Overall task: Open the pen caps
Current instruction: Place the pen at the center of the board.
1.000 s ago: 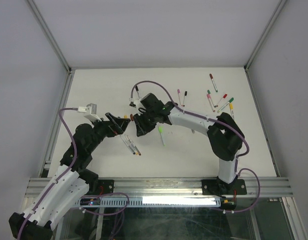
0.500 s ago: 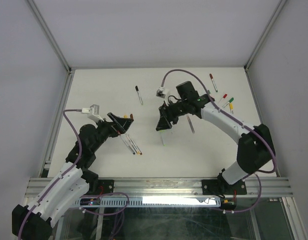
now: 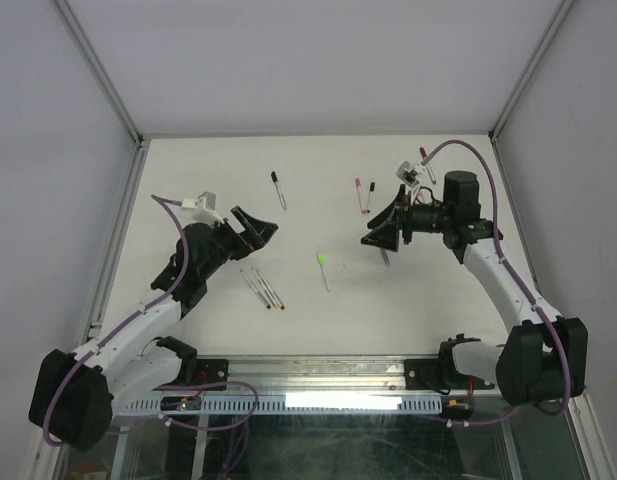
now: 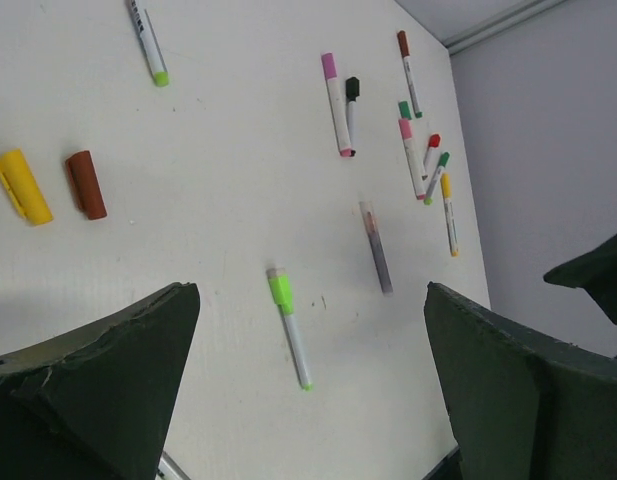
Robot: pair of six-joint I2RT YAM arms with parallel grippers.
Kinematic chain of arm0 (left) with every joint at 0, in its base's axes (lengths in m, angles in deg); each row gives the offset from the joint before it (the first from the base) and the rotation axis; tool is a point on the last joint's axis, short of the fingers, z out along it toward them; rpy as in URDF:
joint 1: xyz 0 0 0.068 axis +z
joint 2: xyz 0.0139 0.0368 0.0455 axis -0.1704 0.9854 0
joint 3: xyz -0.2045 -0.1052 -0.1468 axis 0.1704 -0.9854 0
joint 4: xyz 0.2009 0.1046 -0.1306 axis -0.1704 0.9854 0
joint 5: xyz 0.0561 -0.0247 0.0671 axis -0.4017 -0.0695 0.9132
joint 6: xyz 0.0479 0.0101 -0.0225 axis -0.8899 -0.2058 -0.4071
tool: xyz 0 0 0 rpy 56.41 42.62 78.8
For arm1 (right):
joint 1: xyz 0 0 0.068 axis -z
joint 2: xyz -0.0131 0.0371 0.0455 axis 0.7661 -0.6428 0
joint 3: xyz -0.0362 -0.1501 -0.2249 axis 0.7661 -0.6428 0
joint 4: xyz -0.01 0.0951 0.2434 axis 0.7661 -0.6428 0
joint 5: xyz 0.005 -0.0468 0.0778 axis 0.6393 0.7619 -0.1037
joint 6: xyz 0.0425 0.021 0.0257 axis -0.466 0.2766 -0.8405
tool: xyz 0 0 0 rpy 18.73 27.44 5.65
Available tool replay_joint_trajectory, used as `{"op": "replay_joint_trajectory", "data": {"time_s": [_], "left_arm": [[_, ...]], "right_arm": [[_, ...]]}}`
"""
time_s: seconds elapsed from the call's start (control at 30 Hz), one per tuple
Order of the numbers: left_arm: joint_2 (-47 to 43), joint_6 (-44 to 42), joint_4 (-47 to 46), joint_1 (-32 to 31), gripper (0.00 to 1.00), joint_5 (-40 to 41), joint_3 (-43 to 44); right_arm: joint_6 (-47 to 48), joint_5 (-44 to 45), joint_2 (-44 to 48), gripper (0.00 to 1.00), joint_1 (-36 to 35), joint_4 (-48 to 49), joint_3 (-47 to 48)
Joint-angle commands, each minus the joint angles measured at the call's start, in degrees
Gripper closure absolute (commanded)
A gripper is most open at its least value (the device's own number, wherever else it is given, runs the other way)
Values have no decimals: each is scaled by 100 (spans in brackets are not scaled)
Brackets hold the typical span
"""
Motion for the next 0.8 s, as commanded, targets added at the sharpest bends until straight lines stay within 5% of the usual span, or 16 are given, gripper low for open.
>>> {"op": "replay_joint_trajectory", "data": {"time_s": [0.0, 0.77], "left_arm": [[674, -191, -57, 19, 1, 279, 851], [3697, -963, 2808, -978, 1, 3121, 4448]], "right_arm": [[-120, -411, 134, 29, 310, 505, 27], [612, -128, -236, 29, 484, -474, 420]]}}
